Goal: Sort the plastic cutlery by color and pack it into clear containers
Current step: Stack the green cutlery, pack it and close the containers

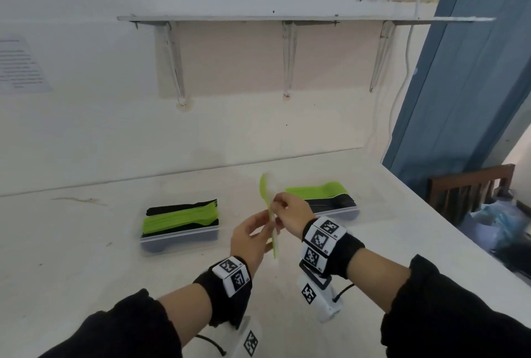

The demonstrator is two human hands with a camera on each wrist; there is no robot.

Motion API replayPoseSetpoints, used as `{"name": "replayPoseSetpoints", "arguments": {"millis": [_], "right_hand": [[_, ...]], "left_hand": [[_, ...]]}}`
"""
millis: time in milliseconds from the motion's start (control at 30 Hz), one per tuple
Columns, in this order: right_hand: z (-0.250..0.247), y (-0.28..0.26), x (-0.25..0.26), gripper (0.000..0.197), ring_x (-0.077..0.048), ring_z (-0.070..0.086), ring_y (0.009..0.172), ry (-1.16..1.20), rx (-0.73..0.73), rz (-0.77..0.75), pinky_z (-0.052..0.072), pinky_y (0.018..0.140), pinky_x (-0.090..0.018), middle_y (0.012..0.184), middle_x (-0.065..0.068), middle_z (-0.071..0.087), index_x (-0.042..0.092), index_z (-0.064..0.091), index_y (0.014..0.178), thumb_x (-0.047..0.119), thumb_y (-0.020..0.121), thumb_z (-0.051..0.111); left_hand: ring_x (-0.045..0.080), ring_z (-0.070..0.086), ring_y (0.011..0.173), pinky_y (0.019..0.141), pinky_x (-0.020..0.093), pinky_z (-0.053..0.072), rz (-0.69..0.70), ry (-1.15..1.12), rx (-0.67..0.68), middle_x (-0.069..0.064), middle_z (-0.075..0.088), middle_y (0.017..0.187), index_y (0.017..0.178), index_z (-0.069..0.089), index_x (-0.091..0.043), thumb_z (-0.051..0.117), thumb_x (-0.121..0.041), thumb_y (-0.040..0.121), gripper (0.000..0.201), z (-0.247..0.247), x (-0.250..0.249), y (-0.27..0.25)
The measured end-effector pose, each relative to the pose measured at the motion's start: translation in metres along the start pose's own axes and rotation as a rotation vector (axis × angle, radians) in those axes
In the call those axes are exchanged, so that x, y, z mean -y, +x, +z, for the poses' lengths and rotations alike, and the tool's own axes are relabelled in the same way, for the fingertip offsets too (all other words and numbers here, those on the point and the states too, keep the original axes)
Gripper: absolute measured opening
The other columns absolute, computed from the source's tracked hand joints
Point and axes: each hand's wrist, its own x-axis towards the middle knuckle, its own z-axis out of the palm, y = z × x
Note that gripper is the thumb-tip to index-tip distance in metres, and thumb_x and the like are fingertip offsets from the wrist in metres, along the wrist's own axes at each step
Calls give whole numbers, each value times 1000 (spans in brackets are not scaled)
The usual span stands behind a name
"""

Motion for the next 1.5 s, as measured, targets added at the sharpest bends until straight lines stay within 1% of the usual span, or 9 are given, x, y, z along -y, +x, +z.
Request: {"name": "replayPoseSetpoints", "arguments": {"millis": [167, 267, 367, 700, 833, 967, 1133, 1333, 1500], "right_hand": [[-10, -4, -22, 14, -18, 55, 80, -26, -67, 5, 44, 73, -23, 87, 2, 56, 21, 48, 78, 17, 91, 52], [-14, -5, -30, 10, -26, 63, 86, -3, -86, -6, 52, 84, -34, 87, 1, 57, 21, 50, 80, 18, 89, 54], [-18, -5, -35, 5, -30, 65, 88, 11, -125, -10, 54, 81, -42, 87, -2, 60, 18, 50, 83, 18, 86, 53], [-18, -3, -42, 5, -16, 56, 77, 150, -210, -75, 53, 83, -40, 76, 7, 57, 19, 56, 88, 18, 86, 60], [-16, 3, -41, 8, -16, 55, 75, 132, -207, -31, 50, 82, -34, 71, 7, 54, 16, 57, 90, 18, 85, 63], [-5, 8, -41, 16, -19, 56, 60, 337, -154, 43, 55, 78, -42, 67, 4, 53, 13, 54, 93, 7, 83, 65], [10, 15, -38, 22, -17, 57, 88, 399, -101, 75, 49, 95, -37, 85, 2, 60, 6, 63, 109, 14, 89, 58], [16, 16, -39, 30, -16, 53, 92, 482, -99, 67, 45, 96, -34, 88, 3, 56, 5, 57, 114, 14, 86, 64], [14, 15, -39, 3, -12, 54, 75, 596, -58, 57, 47, 72, -25, 80, 2, 57, 13, 58, 89, 14, 92, 56]], "left_hand": [[15, 68, 65, 58, 25, 57, -26, -57, -6, 4, 71, 81, 97, 63, -20, 53, -3, 92, 20, 19, 2, -9], [9, 69, 61, 56, 22, 56, -25, -70, -39, 6, 69, 82, 97, 62, -16, 55, 1, 91, 20, 27, 7, -13], [7, 69, 63, 56, 22, 56, -15, -65, -62, 5, 69, 84, 98, 62, -11, 58, 1, 88, 16, 36, 9, -16], [21, 66, 73, 67, 33, 58, -25, -67, -115, 6, 68, 90, 110, 60, -6, 55, -3, 91, 19, 36, 12, -13], [20, 64, 73, 65, 25, 58, 10, -1, -101, 10, 67, 85, 105, 63, -5, 53, 1, 91, 18, 33, 13, -9], [17, 64, 68, 67, 24, 58, 22, 25, -107, 10, 68, 80, 103, 64, -3, 54, 4, 90, 18, 27, 14, -3], [16, 62, 63, 63, 21, 56, -9, -17, -89, 11, 66, 76, 98, 60, -13, 60, 0, 87, 17, 20, 15, 2], [18, 62, 66, 57, 17, 53, 36, 73, -92, 11, 65, 83, 109, 62, -5, 60, -3, 88, 22, 16, 17, 9], [5, 60, 54, 56, 16, 48, 92, 130, -64, 5, 66, 74, 100, 61, -18, 61, 0, 87, 22, 16, 17, 7]]}}
